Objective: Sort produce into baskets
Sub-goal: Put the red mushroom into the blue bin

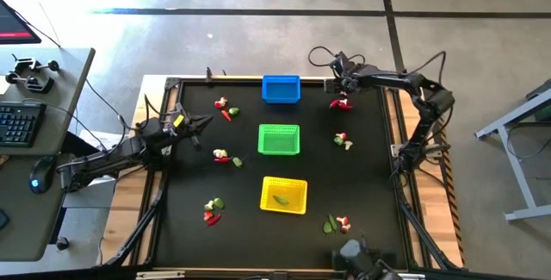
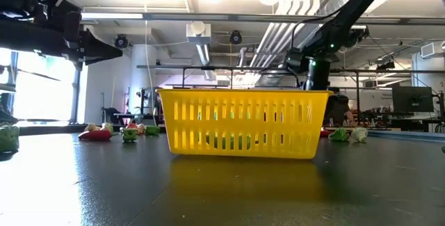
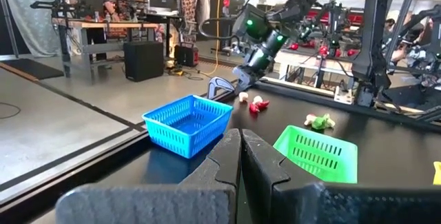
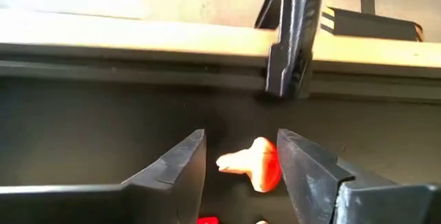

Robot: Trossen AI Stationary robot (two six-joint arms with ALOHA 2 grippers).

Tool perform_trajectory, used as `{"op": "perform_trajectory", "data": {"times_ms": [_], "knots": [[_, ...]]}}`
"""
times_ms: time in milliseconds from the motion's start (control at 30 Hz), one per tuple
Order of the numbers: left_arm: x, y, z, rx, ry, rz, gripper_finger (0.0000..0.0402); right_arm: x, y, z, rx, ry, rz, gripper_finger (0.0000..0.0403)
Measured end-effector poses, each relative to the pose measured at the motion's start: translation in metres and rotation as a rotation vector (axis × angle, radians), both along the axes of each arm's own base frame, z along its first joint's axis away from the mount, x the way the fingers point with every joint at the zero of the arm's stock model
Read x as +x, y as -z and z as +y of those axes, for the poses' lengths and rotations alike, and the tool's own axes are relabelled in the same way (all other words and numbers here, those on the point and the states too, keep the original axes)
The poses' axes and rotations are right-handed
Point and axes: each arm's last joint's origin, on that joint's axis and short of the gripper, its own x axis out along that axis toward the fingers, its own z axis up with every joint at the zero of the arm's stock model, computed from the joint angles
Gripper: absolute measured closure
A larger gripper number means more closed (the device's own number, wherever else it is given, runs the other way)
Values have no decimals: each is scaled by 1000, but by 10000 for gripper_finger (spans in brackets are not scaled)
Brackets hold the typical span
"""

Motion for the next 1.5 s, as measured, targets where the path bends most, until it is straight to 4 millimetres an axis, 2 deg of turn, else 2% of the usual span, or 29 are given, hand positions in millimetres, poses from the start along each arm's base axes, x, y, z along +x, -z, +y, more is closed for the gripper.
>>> {"op": "perform_trajectory", "data": {"times_ms": [133, 433, 800, 1000, 1200, 1367, 1500], "knots": [[1, 1, 0, -7, 0, 16, 401, 1, 6, -1, 30, 1, 22, 244], [3, 4, 1, -17, -1, 44, 401, -5, 8, 2, 88, -27, 80, 320], [3, 4, 1, 12, -1, 61, 401, -6, 8, 2, 134, -235, 111, 399], [3, 4, 1, 0, -1, 55, 401, -7, -4, 1, 192, -299, 188, 368], [3, 4, 1, -1, -1, 54, 401, -5, -21, 2, 248, -309, 228, 293], [3, 4, 1, -1, 0, 54, 401, -6, -17, 6, 288, -321, 207, 245], [3, 4, 1, -1, 0, 54, 401, -9, -11, 6, 286, -317, 196, 238]]}}
